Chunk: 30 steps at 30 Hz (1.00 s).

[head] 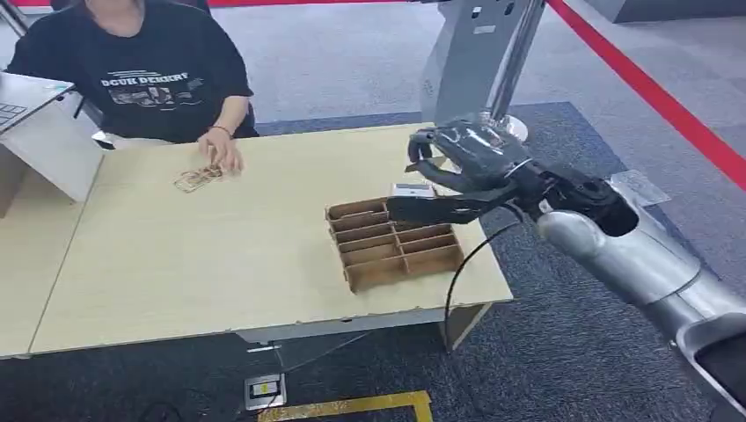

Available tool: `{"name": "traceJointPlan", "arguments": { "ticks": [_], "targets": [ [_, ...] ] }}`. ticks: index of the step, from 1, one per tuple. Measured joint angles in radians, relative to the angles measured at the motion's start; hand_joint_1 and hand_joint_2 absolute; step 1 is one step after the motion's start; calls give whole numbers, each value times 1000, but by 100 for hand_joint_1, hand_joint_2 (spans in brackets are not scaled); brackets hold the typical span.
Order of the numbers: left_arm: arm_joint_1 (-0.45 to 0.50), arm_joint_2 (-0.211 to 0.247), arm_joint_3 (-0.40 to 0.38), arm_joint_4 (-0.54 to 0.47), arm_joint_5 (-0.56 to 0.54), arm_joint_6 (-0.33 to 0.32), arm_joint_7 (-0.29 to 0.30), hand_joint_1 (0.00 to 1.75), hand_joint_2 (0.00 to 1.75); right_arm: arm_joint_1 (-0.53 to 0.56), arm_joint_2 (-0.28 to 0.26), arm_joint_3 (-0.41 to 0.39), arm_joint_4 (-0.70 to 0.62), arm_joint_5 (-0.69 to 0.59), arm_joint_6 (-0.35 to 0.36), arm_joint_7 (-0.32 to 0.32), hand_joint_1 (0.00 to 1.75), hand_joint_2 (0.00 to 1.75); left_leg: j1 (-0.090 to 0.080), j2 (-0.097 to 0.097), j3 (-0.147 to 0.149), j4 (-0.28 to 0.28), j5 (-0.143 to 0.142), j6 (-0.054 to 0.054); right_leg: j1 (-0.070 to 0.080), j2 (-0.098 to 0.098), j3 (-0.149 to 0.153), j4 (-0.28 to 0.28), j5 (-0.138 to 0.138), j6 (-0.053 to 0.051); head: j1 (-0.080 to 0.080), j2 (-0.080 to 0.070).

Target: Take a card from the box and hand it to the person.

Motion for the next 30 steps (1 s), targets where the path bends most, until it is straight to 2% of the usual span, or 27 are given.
{"name": "traceJointPlan", "arguments": {
  "ticks": [4, 7, 13, 17, 19, 22, 30],
  "targets": [
    [-8, -4, 0, 0, -14, -1, 8, 0, 175, -23, 0, 8, 0, 32, -140, 15, 175, 175, 0, -1, -1, -1, 0, 0, 0, -1, 0, 0, 0, 0, 0, 0],
    [-16, -10, 0, 0, -22, -1, 14, 0, 175, -27, 31, 27, 51, 88, -276, 27, 175, 175, 0, -1, -2, -1, 0, 0, 0, -1, 0, 1, 0, 0, 0, 0],
    [-35, -23, -1, 0, -32, 0, 27, 0, 175, -89, 158, 83, 288, 199, -538, 45, 175, 175, 0, -2, -2, -1, 1, 0, 0, -3, 0, 2, 0, 0, 0, 0],
    [-38, -27, -2, 0, -32, 11, 28, 0, 175, -135, 257, 111, 470, 204, -656, 58, 175, 175, 1, -3, -3, -1, 2, -1, 0, -4, -1, 3, 0, 0, 0, 0],
    [-37, -28, -2, 0, -32, 14, 31, 0, 175, -163, 305, 126, 558, 212, -677, 73, 175, 175, 1, -3, -3, -1, 2, -1, 1, -4, -1, 3, 0, -1, 0, 0],
    [-36, -30, -2, 0, -32, 16, 39, 0, 175, -182, 359, 137, 662, 206, -673, 88, 175, 175, 1, -4, -3, -1, 2, -1, 1, -4, -1, 3, 0, -1, -1, 0],
    [-32, -30, -4, 0, -38, 15, 40, 0, 175, -234, 432, 153, 855, 204, -613, 109, 175, 175, 1, -3, -3, -1, 2, -1, 0, -4, -1, 2, 0, 0, -1, 0]
  ]
}}
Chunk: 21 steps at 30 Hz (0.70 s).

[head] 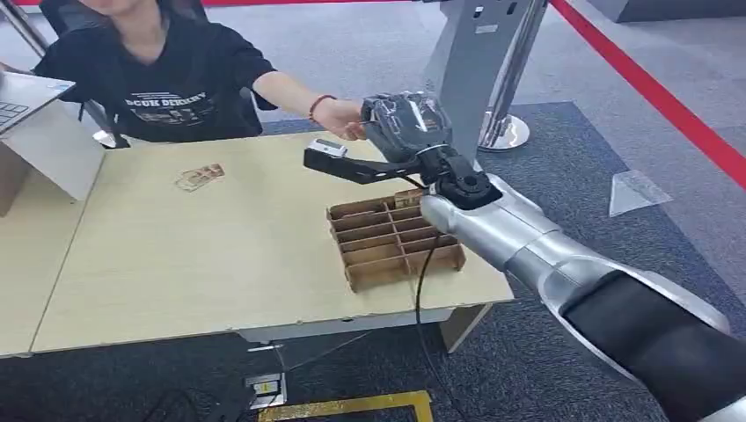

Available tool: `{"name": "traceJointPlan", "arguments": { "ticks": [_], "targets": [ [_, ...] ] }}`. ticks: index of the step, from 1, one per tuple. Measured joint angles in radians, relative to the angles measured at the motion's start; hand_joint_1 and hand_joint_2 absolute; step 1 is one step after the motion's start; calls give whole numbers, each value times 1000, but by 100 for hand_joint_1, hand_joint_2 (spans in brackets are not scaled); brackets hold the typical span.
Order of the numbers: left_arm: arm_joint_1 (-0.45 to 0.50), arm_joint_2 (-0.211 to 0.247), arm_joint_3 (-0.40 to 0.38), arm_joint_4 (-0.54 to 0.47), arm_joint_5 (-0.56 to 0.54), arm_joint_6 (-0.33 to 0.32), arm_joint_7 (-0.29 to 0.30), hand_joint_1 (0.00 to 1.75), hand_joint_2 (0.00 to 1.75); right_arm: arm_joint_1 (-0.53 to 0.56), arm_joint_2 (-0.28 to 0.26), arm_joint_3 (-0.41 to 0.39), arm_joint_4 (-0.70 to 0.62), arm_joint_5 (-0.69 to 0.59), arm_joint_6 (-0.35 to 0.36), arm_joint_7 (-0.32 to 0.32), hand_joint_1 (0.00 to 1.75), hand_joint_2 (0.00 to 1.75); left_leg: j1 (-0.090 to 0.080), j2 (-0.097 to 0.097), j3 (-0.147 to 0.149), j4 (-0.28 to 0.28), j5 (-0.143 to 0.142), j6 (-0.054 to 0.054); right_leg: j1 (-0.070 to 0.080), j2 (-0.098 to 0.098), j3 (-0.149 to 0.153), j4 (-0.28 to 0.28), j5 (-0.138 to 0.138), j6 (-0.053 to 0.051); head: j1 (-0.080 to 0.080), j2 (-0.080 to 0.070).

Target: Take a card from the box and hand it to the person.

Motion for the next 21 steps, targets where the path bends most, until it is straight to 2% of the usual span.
{"name": "traceJointPlan", "arguments": {
  "ticks": [5, 6, 10, 15, 21],
  "targets": [
    [0, 0, 0, 0, 0, 0, 0, 0, 175, -1, 1, 0, 4, 0, 0, 0, 175, 175, 0, 0, 0, 0, 0, 0, 0, 0, 0, 0, 0, 0, 0, 0],
    [1, 0, -4, 0, -5, -5, 0, 0, 175, -15, 24, 4, 76, 9, 2, 11, 0, 175, 0, 0, 0, 0, 0, 0, 0, 0, 0, 0, 0, 0, 0, 0],
    [1, 0, -4, 0, -4, -5, 0, 0, 175, -17, 28, 9, 102, 3, -3, 0, 0, 175, 0, 0, 0, 0, 0, 0, 0, 0, -1, 0, 0, 0, 0, 0],
    [4, 1, -4, 0, 13, 0, -3, 0, 175, -9, 24, 9, 89, -15, -42, -25, 0, 175, 0, 1, 2, 0, 0, 0, 0, 1, -1, 0, 0, 0, 0, 0],
    [21, 11, -4, 0, 33, 4, -17, 0, 175, 96, -44, 0, -107, -40, 56, 11, 0, 175, 0, 2, 2, 1, 0, 0, 0, 2, 0, -1, 0, 0, 0, 0]
  ]
}}
